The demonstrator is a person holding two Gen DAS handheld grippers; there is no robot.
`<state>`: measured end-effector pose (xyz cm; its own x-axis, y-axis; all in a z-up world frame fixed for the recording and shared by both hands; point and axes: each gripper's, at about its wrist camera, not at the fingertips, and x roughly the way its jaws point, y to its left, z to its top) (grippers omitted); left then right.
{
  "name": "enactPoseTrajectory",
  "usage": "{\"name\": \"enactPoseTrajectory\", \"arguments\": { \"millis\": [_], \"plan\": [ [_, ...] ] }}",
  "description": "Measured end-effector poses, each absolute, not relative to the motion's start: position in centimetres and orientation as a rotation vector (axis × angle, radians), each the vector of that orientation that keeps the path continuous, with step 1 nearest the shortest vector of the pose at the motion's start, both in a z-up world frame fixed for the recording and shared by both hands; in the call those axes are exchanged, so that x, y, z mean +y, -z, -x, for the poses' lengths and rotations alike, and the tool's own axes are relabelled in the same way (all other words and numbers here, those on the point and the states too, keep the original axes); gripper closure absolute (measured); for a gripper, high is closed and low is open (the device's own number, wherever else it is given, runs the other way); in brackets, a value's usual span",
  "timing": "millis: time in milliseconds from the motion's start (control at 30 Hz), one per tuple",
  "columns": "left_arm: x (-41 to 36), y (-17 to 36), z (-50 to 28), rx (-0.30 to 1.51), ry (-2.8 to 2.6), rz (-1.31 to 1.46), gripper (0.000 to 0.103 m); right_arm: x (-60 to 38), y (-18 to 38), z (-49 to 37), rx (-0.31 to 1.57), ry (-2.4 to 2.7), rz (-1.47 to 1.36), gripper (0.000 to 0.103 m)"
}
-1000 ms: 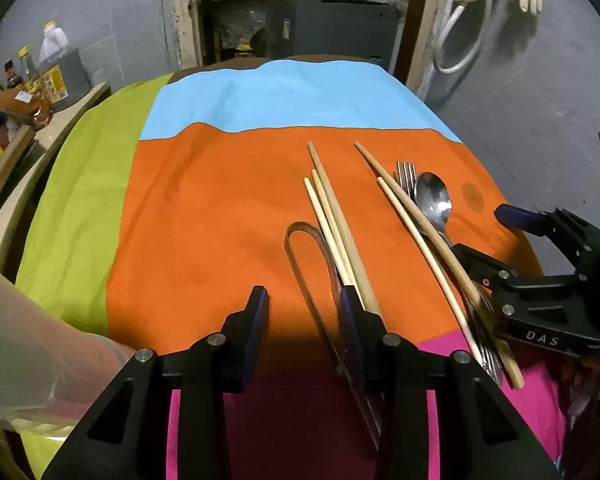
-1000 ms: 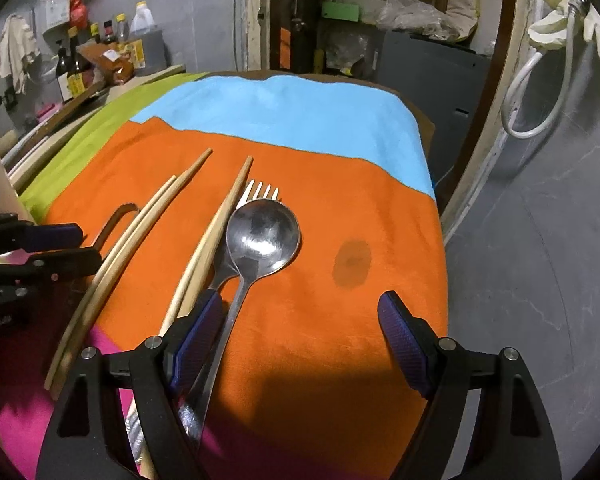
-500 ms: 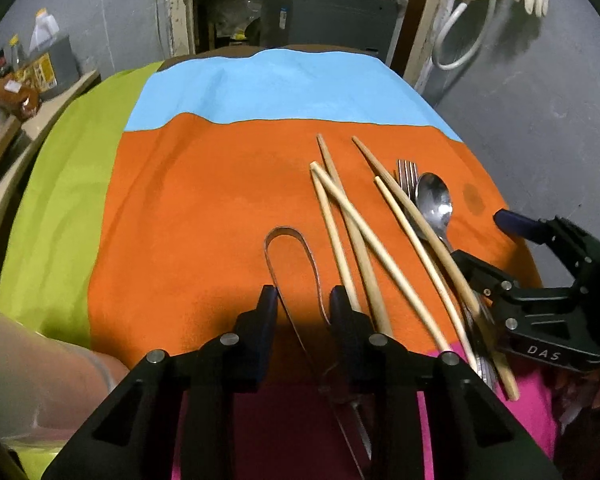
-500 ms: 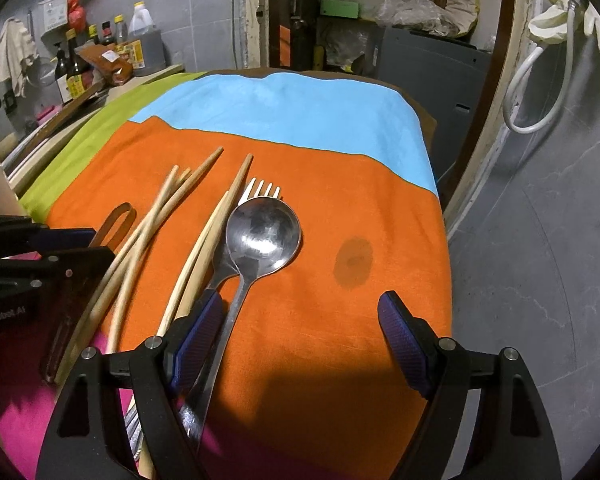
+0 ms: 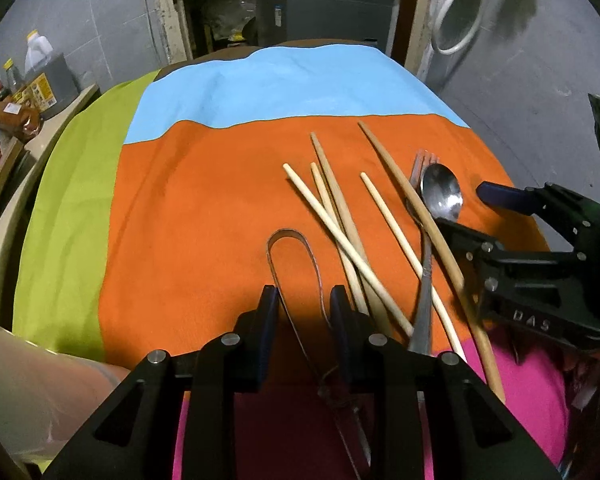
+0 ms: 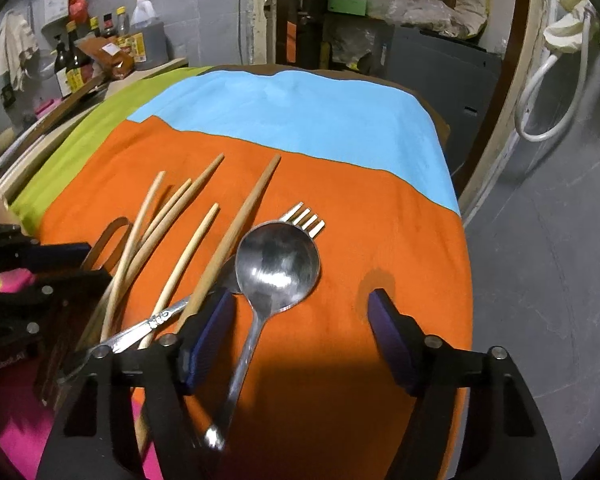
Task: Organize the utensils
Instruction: 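Grasp the metal tongs with the left tool while the right tool grasps the spoon, then carry the tongs and spoon up and lower both into the white caddy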
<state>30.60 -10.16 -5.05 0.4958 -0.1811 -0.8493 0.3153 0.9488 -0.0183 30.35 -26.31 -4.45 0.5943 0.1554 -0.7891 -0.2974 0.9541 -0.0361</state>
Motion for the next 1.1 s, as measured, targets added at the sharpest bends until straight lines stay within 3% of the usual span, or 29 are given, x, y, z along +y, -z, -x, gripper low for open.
{"name": "enactPoseTrajectory", "arguments": {
  "millis": [167,367,467,567,733,1100],
  "plan": [
    [-9.8,5.1,-30.4,0.997,0.297,-0.128,0.085,-26.5,4.5,-31.0,0.920,-0.285,0.132,0.047],
    [-9.6,4.9,-29.5,0.986,0.293,-0.129,0.085,-25.4,4.6,-31.6,0.929,-0.315,0.177,0.043],
    [-9.7,4.9,-29.0,0.981,0.290,-0.141,0.085,-25.4,4.6,-31.7,0.927,-0.322,0.180,0.047],
    [-9.6,4.9,-28.5,0.980,0.291,-0.135,0.085,-25.0,4.5,-31.3,0.914,-0.337,0.199,0.063],
    [-9.0,4.8,-27.7,0.958,0.318,-0.092,0.085,-24.9,4.3,-30.7,0.896,-0.314,0.197,0.064],
    [-8.4,2.3,-22.0,0.707,0.375,-0.066,0.086,-24.5,0.8,-22.1,0.548,-0.247,0.296,0.064]
  ]
}}
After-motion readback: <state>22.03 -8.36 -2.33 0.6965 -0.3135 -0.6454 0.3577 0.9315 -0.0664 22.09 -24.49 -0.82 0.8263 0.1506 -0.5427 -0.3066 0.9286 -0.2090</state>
